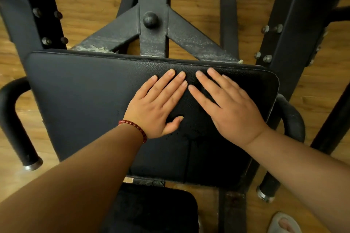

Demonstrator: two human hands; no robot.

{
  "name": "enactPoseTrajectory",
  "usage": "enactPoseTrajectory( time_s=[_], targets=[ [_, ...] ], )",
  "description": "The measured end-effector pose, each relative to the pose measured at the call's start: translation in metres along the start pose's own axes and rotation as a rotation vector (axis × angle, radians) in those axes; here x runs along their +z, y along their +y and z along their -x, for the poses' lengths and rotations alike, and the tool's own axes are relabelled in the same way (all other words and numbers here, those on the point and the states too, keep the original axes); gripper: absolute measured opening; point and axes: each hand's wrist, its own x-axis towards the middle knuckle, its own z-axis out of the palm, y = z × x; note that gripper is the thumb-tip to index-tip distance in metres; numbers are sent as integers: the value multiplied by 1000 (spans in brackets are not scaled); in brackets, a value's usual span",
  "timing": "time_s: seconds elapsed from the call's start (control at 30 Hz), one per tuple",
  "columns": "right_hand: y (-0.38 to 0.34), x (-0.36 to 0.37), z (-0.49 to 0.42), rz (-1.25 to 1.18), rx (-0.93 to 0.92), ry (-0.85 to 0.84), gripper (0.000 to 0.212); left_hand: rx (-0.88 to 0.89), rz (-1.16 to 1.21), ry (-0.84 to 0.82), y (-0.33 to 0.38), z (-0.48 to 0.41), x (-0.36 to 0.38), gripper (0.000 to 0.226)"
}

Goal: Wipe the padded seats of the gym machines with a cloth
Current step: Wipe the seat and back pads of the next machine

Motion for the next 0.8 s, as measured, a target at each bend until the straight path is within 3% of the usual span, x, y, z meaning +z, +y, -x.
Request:
enactPoseTrajectory(
  time_s=[0.27, 0.4, 0.5, 0.6, 0.8],
  targets=[
    [15, -11, -38, 31, -237, -80, 49, -46, 149, -40, -4, -4, -18, 79],
    [24, -24, -30, 76, -339, -171, 69, -367, 148, -24, -20, 6, -28, 74],
    [25, -25, -39, 80, -388, -202, 68, -534, 70, -36, -40, 28, -21, 72],
    [16, -15, -63, 77, -476, -184, 50, -506, 1, 5, -46, 41, -7, 72],
    [-14, 1, -110, 63, -527, -178, 46, -466, 10, 33, -48, 45, -3, 72]
  ],
)
